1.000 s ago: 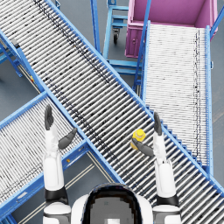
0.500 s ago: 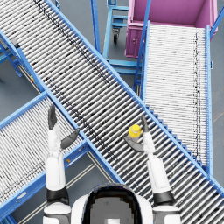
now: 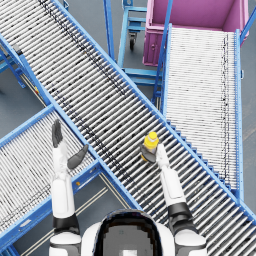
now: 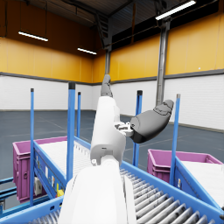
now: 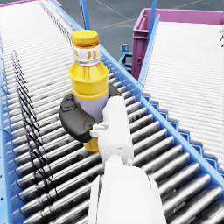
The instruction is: Pick up the oil and place it on the left assembly line, put the cola on the right, and keep Sprite still
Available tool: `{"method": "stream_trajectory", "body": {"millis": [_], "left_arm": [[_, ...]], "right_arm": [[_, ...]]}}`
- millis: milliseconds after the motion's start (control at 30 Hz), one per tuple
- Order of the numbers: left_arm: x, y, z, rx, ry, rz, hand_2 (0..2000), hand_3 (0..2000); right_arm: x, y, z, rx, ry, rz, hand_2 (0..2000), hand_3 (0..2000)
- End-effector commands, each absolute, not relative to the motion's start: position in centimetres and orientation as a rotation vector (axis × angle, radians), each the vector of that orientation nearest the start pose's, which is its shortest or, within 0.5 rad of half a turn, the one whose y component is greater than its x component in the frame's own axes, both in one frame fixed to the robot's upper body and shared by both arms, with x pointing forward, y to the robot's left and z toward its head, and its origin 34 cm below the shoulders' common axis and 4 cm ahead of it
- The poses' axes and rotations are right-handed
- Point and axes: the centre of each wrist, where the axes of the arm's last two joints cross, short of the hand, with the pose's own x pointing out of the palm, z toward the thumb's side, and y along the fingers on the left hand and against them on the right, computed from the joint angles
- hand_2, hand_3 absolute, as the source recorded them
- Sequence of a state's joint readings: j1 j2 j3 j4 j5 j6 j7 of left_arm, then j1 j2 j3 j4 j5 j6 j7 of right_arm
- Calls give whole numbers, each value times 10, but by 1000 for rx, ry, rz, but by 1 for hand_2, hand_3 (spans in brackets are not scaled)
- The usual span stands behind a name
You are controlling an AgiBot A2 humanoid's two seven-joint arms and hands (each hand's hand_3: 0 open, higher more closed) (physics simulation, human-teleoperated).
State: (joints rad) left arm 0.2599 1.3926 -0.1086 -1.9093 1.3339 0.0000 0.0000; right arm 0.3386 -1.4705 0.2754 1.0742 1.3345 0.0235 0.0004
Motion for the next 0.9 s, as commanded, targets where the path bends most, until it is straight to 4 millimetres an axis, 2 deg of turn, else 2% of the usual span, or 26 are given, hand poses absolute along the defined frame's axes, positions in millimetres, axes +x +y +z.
{"method": "stream_trajectory", "body": {"millis": [33, 100, 167, 233, 333, 533, 667, 700, 733, 767, 800, 900], "left_arm": [[237, 238, 260, 450, -520, -1474, 0, 0], [233, 238, 256, 438, -513, -1472, 0, 0], [232, 235, 254, 431, -511, -1484, 0, 0], [233, 227, 255, 432, -517, -1517, 0, 0], [236, 212, 250, 410, -508, -1576, 0, 0], [236, 165, 231, 340, -470, -1774, 0, 0], [234, 147, 218, 295, -433, -1852, 0, 0], [234, 144, 219, 335, -410, -1850, 0, 0], [234, 142, 217, 371, -378, -1846, 0, 0], [232, 136, 216, 409, -349, -1860, 0, 0], [233, 130, 220, 457, -345, -1861, 0, 0], [232, 125, 221, 521, -309, -1854, 0, 0]], "right_arm": [[295, -157, 84, 127, 44, 1787, 2000, 1960], [286, -158, 113, 50, -62, 1772, 2000, 2000], [281, -157, 168, -92, -250, 1772, 2000, 2000], [270, -154, 209, -222, -407, 1805, 2000, 2000], [264, -150, 248, -329, -552, 1818, 2000, 2000], [260, -139, 277, -404, -666, 1851, 2000, 2000], [257, -123, 287, -424, -712, 1900, 2000, 2000], [259, -118, 286, -492, -638, 1971, 2000, 2000], [258, -110, 290, -442, -711, 1952, 2000, 2000], [258, -103, 292, -459, -705, 1987, 2000, 2000], [247, -83, 284, -439, -696, 2074, 2000, 2000], [242, -70, 274, -421, -660, 2143, 2000, 2000]]}}
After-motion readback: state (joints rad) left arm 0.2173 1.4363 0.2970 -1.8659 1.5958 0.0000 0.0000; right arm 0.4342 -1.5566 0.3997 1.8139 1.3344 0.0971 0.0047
